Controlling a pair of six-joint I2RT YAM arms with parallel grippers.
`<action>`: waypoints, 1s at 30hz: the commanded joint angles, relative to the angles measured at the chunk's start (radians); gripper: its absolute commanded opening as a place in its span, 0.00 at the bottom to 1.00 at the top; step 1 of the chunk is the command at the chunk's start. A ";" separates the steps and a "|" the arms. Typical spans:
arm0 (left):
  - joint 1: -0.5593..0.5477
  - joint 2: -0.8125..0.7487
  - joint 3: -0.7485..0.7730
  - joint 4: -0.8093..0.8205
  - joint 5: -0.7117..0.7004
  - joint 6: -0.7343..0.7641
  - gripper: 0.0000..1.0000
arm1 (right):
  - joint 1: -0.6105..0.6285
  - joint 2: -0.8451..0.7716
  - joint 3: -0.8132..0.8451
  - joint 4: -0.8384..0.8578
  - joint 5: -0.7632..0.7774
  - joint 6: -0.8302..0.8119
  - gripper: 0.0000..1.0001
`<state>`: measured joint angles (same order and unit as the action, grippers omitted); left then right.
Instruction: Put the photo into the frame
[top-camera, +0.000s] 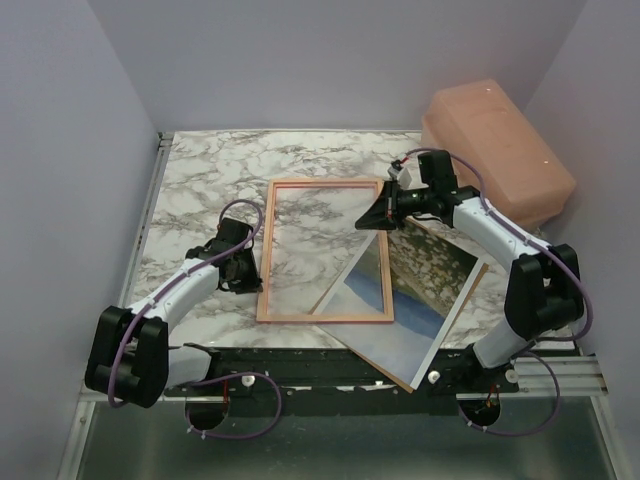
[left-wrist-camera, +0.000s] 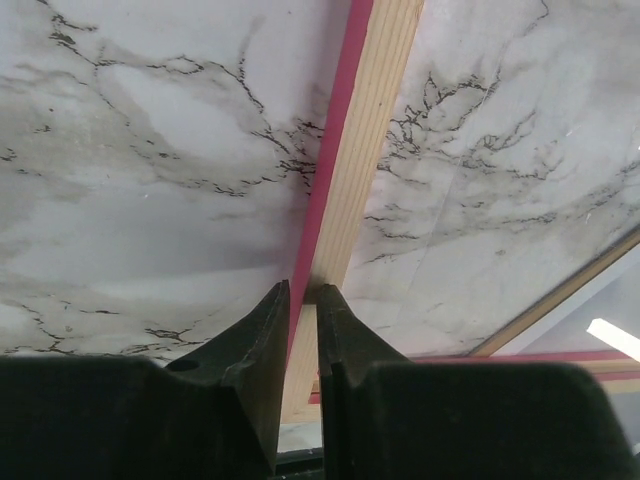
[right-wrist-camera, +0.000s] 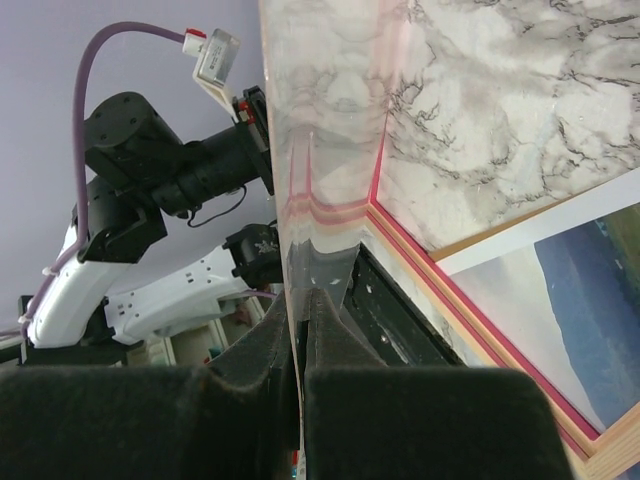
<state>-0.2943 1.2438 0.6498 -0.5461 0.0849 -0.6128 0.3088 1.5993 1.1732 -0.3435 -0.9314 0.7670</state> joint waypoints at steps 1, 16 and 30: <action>0.006 0.008 0.012 0.020 -0.026 0.014 0.17 | 0.005 0.031 0.055 0.028 -0.011 0.003 0.01; 0.006 -0.014 -0.008 0.033 -0.003 0.018 0.14 | 0.006 0.155 0.188 0.014 -0.015 -0.006 0.01; 0.006 0.004 -0.010 0.040 0.009 0.022 0.13 | 0.000 0.237 0.236 0.000 -0.016 -0.022 0.01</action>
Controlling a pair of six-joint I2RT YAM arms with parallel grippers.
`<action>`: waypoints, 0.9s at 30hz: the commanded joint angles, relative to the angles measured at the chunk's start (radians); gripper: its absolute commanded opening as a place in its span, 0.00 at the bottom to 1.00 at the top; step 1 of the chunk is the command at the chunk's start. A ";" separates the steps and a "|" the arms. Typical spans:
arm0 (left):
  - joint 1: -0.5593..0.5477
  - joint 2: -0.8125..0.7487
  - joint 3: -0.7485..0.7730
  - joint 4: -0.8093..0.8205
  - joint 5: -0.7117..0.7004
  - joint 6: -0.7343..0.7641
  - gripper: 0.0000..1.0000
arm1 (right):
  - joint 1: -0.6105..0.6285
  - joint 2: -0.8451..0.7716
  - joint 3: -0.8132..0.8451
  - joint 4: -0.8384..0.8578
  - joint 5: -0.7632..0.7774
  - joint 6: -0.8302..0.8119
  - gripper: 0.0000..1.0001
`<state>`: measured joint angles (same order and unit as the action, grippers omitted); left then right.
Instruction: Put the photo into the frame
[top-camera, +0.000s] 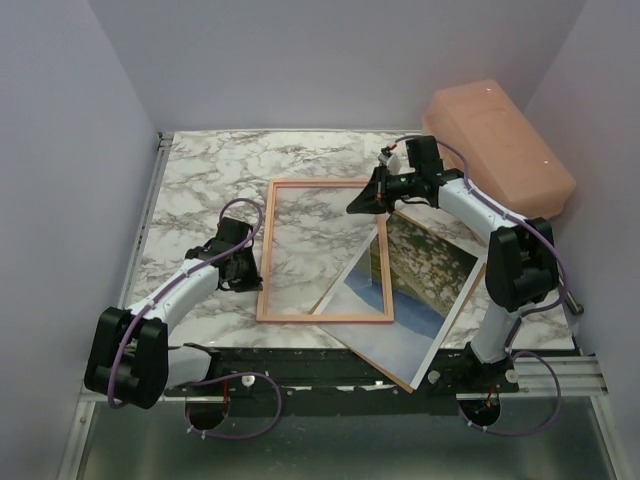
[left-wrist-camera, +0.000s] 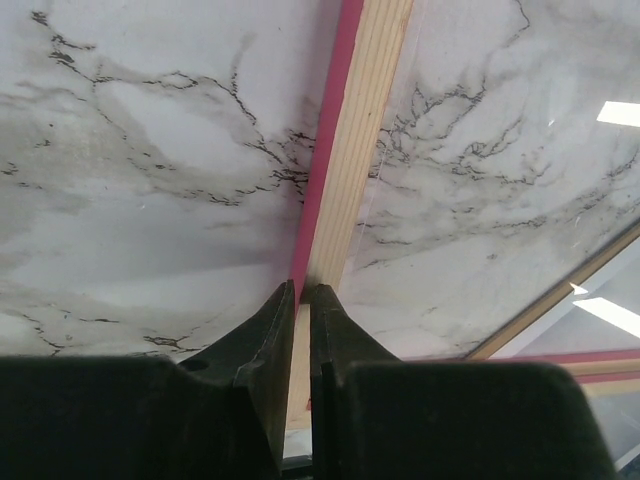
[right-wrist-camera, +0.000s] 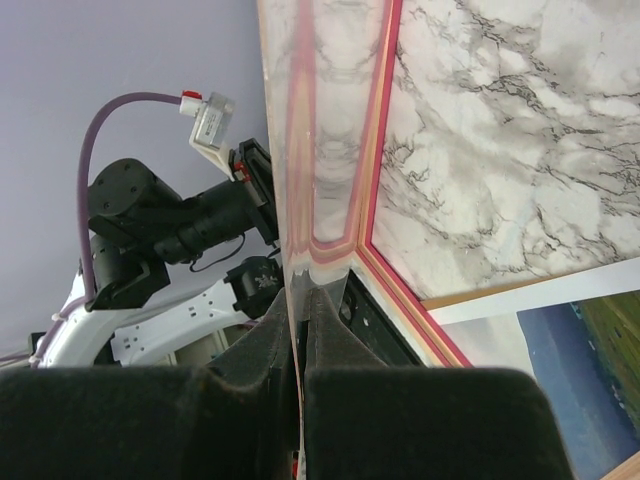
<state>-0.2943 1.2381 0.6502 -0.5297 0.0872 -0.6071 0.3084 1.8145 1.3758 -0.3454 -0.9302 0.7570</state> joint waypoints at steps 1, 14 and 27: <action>0.006 0.011 -0.010 0.025 0.007 0.017 0.13 | 0.000 0.024 0.030 0.002 -0.019 -0.015 0.01; 0.006 0.027 -0.013 0.028 0.012 0.018 0.13 | 0.000 0.021 -0.009 0.032 -0.064 -0.004 0.01; 0.006 0.047 -0.020 0.035 0.019 0.021 0.12 | 0.016 0.016 -0.041 0.101 -0.072 0.047 0.01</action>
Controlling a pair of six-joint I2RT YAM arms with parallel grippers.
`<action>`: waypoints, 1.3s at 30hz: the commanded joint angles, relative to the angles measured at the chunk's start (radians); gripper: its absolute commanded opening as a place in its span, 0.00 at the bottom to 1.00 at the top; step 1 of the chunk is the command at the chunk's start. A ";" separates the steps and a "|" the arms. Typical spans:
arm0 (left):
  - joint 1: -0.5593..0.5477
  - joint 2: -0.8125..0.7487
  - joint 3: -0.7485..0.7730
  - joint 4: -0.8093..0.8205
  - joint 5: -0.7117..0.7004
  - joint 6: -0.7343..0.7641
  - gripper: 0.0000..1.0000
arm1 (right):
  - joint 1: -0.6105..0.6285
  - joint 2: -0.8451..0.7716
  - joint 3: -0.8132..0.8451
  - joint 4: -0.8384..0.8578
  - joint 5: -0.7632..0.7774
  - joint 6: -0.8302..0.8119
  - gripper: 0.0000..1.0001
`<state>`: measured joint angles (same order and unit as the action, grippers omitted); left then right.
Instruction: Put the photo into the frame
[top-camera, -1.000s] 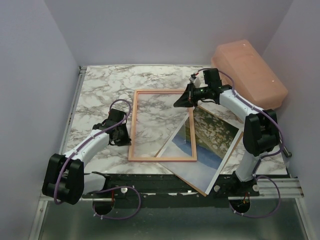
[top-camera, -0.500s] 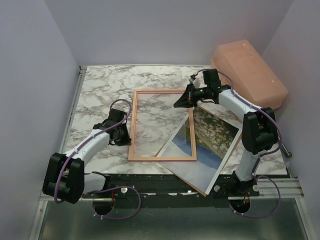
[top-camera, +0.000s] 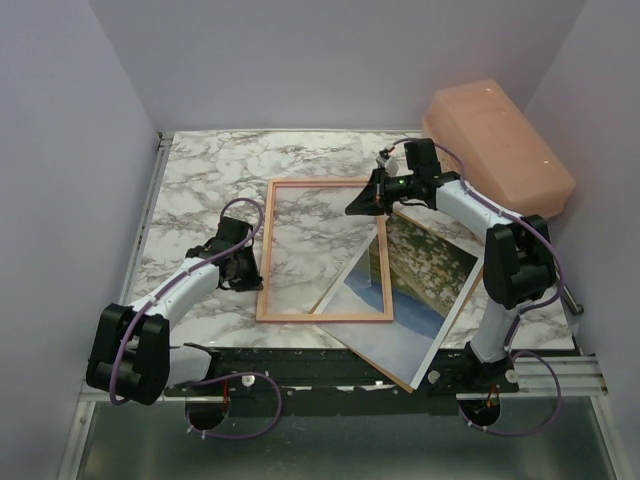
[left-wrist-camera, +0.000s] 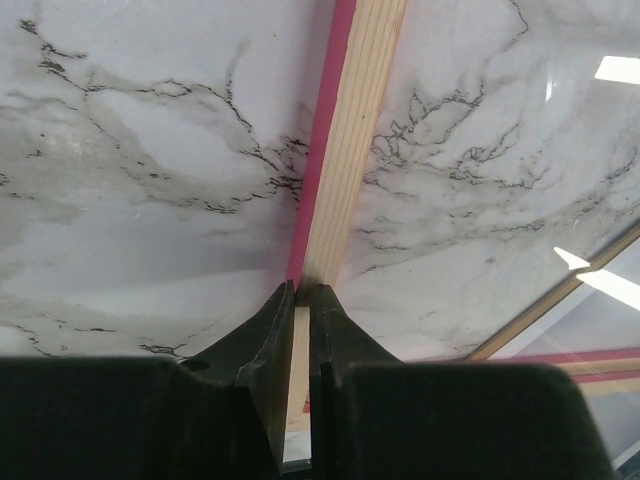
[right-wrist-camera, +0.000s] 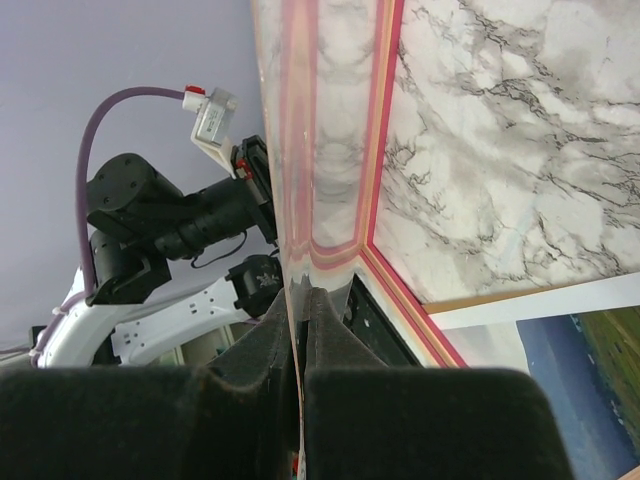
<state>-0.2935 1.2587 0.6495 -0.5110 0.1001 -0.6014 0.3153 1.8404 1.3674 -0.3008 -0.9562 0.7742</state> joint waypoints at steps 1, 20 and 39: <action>0.005 0.028 -0.019 0.016 0.006 0.016 0.12 | 0.010 -0.014 -0.037 0.067 -0.051 0.036 0.01; 0.005 0.039 -0.017 0.016 0.015 0.020 0.10 | 0.011 0.022 -0.046 0.003 -0.008 -0.034 0.01; 0.002 0.047 -0.013 0.016 0.013 0.028 0.09 | 0.010 0.127 0.074 -0.281 0.132 -0.299 0.01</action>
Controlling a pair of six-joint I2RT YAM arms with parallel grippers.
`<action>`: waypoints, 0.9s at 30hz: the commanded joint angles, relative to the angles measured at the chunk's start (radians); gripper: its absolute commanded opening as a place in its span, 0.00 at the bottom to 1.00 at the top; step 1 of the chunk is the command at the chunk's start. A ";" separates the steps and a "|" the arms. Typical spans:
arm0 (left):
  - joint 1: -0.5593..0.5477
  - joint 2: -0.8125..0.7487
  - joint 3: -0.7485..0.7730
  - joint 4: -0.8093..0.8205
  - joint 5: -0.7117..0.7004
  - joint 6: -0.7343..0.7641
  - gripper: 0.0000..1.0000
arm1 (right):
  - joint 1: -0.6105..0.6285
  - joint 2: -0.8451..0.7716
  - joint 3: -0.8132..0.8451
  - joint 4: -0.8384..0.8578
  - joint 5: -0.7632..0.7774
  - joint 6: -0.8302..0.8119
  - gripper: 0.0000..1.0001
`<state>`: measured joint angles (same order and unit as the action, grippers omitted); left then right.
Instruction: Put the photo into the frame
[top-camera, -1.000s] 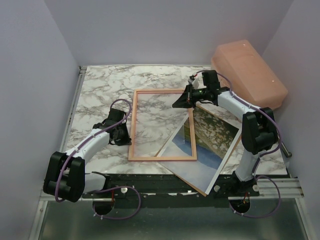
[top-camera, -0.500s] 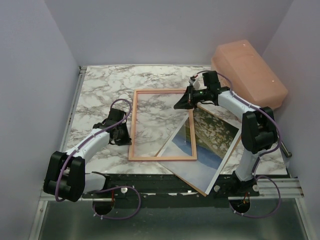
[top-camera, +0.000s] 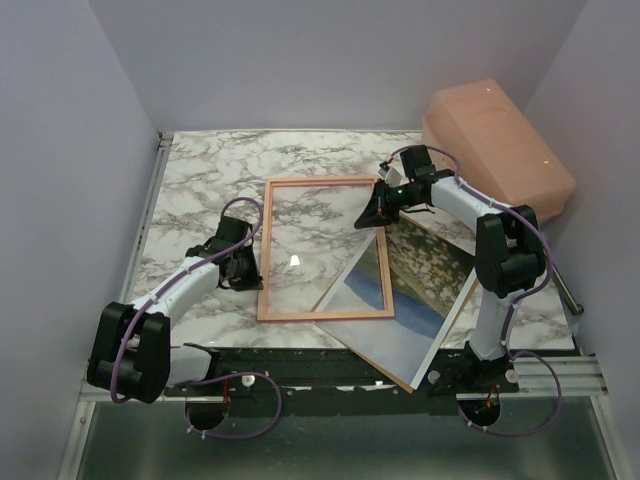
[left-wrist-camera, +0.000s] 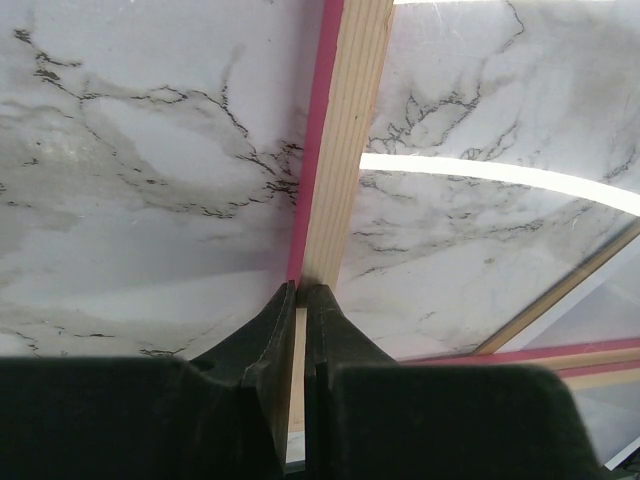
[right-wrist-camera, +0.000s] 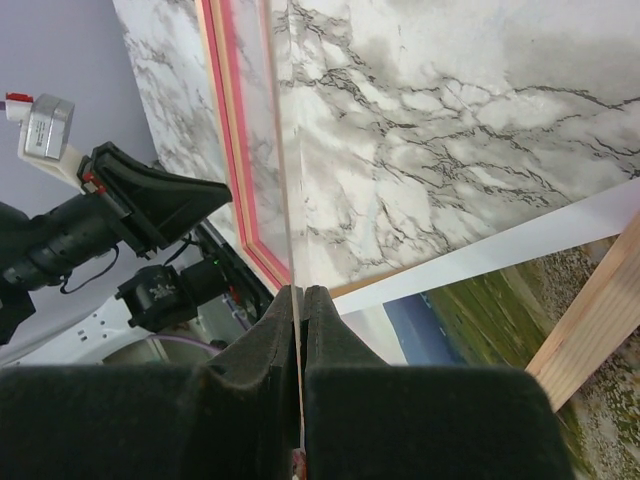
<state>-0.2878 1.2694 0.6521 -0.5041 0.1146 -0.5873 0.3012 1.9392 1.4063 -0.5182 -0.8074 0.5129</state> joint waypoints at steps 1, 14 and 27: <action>-0.005 0.036 -0.014 0.010 -0.001 0.014 0.09 | 0.024 0.029 0.035 -0.058 -0.022 -0.039 0.00; -0.022 0.042 -0.007 0.006 -0.009 0.019 0.09 | 0.050 0.005 -0.020 0.081 -0.092 -0.023 0.07; -0.033 0.047 -0.005 0.001 -0.020 0.020 0.09 | 0.067 -0.023 -0.021 0.037 0.067 -0.082 0.38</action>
<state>-0.3077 1.2819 0.6617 -0.4999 0.1146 -0.5797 0.3656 1.9411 1.3937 -0.4526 -0.7956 0.4652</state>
